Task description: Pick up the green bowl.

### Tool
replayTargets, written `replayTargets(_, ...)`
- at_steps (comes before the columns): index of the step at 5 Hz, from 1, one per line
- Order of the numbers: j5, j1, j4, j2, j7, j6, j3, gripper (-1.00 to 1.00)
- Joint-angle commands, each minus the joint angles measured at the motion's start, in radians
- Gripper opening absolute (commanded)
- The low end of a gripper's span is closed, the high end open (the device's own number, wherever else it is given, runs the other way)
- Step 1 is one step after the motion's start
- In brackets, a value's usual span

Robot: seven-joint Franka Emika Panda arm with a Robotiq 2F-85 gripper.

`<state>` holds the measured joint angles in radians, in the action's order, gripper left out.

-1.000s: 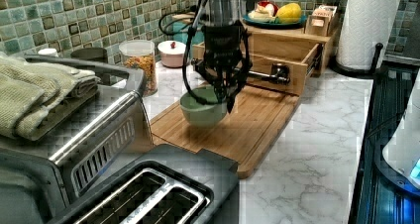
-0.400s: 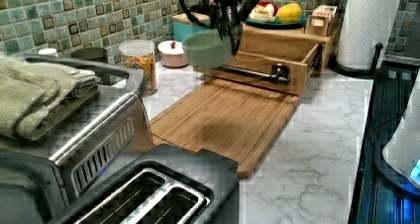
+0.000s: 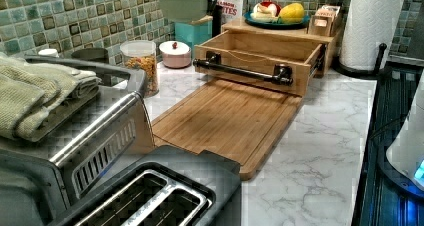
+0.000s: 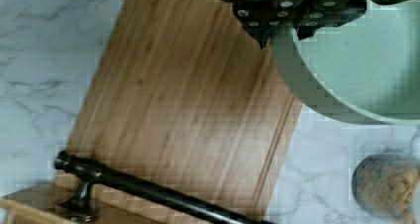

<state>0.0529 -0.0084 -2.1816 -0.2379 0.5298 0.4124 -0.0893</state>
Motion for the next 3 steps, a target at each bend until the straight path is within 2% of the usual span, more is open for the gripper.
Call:
replayTargets(1,-0.093,-0.035,0.189,0.034,0.011,-0.116,0.023,-1.0)
replayTargets(3,-0.094,-0.031,0.189,0.034,0.011,-0.116,0.026,-1.0)
